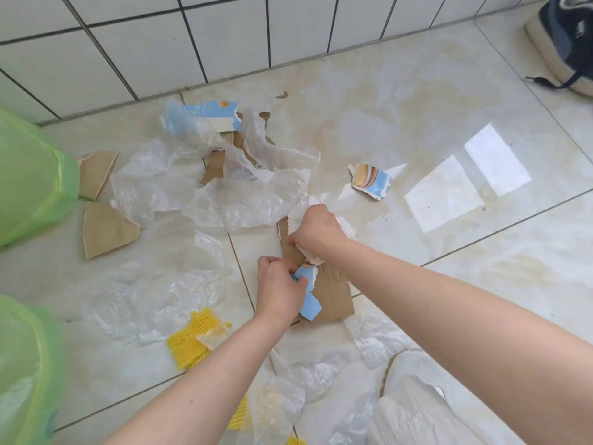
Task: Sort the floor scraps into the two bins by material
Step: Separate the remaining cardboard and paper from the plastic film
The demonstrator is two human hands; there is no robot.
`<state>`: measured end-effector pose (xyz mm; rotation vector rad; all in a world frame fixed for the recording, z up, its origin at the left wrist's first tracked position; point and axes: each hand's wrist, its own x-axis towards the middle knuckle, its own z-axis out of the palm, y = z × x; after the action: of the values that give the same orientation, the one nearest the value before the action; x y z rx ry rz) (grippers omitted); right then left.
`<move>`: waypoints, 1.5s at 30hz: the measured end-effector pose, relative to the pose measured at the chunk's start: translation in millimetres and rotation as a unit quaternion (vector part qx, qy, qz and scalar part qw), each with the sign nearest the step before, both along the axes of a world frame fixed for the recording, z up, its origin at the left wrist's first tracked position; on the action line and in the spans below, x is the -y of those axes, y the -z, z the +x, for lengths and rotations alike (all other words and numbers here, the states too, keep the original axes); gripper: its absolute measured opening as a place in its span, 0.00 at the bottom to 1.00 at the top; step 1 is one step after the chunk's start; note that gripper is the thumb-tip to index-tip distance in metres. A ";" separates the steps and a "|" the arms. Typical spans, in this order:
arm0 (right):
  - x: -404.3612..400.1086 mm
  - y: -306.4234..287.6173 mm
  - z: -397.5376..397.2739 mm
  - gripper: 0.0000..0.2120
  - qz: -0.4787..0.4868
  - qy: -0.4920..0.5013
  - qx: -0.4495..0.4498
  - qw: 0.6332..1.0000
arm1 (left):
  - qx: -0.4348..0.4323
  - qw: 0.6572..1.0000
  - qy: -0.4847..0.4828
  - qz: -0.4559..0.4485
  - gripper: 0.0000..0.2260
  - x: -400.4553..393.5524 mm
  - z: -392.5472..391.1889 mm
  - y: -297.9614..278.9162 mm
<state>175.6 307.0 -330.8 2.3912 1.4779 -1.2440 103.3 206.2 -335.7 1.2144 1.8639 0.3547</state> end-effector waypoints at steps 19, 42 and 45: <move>-7.0 -27.8 81.5 0.18 0.065 -0.021 0.004 0.998 | 0.048 0.997 -0.046 -0.037 0.03 -6.5 -6.1 -4.9; -11.5 -49.5 200.3 0.17 0.098 0.203 -0.106 0.968 | 0.187 0.980 -0.072 0.005 0.22 -92.2 10.8 -37.6; -10.3 -44.3 207.3 0.19 0.093 0.206 -0.104 0.969 | 0.177 0.984 0.009 0.014 0.12 -124.6 27.6 -43.0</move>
<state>382.9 317.3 -286.5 2.8801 1.2260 -1.5399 130.9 330.8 -292.7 1.1042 1.5450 0.5498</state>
